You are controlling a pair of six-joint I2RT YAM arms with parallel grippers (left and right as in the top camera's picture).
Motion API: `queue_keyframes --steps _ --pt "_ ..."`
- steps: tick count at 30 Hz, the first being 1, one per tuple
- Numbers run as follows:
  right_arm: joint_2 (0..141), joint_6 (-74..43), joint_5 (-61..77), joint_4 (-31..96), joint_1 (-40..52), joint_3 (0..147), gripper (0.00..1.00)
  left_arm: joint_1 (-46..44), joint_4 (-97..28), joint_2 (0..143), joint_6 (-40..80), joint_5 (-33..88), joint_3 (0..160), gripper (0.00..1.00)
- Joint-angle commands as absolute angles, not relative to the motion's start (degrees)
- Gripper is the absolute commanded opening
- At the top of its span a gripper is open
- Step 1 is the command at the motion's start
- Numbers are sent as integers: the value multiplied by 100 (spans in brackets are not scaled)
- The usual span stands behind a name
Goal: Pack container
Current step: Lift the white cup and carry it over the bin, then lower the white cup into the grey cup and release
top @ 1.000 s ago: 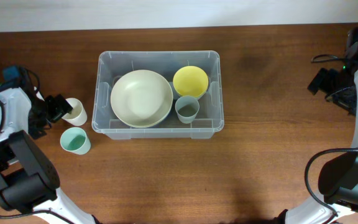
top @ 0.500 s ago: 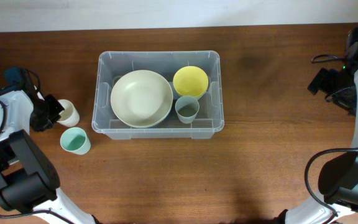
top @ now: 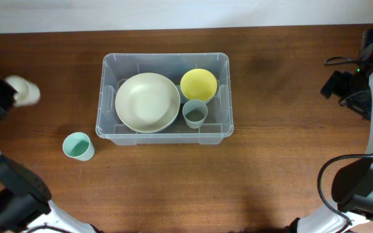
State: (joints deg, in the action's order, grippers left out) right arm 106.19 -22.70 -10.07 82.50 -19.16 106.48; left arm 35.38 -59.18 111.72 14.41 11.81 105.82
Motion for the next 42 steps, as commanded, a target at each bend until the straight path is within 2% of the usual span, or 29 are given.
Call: queue_keyframes --steps 1,3,6,13,18,27,32,42 --pt "10630 -2316 -1081 8250 -1953 10639 99 3170 -6145 10353 331 2982 11220 1" --pt "10630 -2316 -1081 8250 -1953 10639 99 2818 -6228 9983 -252 3487 11240 1" --pt "10630 -2316 -1081 8250 -1953 10639 99 2073 -6379 9577 -698 3553 11240 1" --pt "10630 -2316 -1081 8250 -1953 10639 99 -305 -6346 9666 -742 2206 11238 1" --pt "10630 -2316 -1079 8250 -1953 10639 99 -1452 -6348 10438 -746 2115 11238 1" --pt "10630 -2316 -1081 8250 -1953 10639 99 -2196 -6434 11249 -913 2086 11240 1" --pt "10630 -2316 -1081 8250 -1953 10639 99 -2250 -6737 11314 -908 1341 11238 1" --pt "10630 -2316 -1081 8250 -1953 10639 99 -2252 -6731 11441 -915 1345 11238 1"
